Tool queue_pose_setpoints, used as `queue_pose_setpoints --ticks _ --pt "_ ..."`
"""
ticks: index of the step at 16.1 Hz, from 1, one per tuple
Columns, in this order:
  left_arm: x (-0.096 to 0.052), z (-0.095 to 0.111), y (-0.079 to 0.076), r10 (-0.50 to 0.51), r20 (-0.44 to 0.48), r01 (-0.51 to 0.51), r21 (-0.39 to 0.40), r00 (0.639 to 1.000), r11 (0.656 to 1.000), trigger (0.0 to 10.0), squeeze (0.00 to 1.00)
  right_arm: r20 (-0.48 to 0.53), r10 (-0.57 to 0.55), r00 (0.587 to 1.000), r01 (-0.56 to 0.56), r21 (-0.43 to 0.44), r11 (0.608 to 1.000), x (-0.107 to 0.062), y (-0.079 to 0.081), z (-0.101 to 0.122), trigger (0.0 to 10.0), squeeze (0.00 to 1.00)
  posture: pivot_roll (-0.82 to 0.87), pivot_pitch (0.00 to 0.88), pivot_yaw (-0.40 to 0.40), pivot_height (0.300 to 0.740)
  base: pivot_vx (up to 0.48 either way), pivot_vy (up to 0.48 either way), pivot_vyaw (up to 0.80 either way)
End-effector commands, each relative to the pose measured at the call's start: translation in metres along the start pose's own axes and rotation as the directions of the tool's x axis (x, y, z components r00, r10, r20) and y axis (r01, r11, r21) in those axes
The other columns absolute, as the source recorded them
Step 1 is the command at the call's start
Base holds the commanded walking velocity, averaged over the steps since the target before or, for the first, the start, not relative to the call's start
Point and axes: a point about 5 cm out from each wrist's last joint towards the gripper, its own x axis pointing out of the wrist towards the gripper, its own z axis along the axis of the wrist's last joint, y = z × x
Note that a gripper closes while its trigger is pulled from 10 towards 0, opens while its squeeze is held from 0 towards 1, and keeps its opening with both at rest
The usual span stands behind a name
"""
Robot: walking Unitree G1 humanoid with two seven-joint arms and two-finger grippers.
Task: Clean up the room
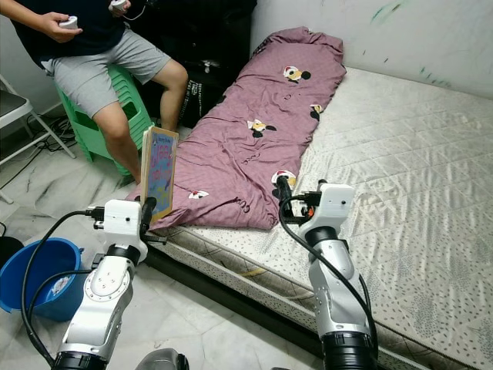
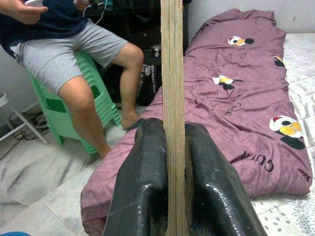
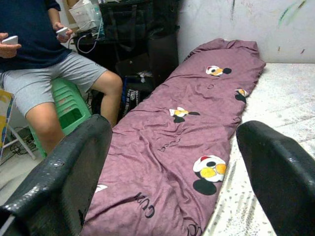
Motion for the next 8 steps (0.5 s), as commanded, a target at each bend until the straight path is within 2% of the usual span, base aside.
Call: queue_pose_setpoints --ticks 1,6,8 --pt "0.0031 0.0121 -0.0003 -0.002 0.06 0.002 0.002 0.998 1.0 10.0 0.0 -0.004 0.0 1.0 0.0 -0.004 1.0 0.001 -0.0004 -0.0003 10.0 0.0 -0.03 0.0 0.01 0.74 0.0 -0.24 0.0" --pt "0.0028 0.0119 -0.0018 -0.005 0.06 0.005 0.0 0.998 1.0 10.0 0.0 -0.006 0.002 1.0 -0.002 -0.009 1.0 0.0006 -0.001 -0.0001 10.0 0.0 -0.03 0.0 0.009 0.74 0.0 -0.31 0.0" --pt "0.0023 0.0116 -0.0021 -0.005 0.059 0.005 -0.002 0.998 1.0 10.0 0.0 -0.007 0.001 1.0 -0.001 -0.01 1.0 0.0 -0.0014 -0.0003 10.0 0.0 -0.03 0.0 0.008 0.74 0.0 -0.48 0.0"
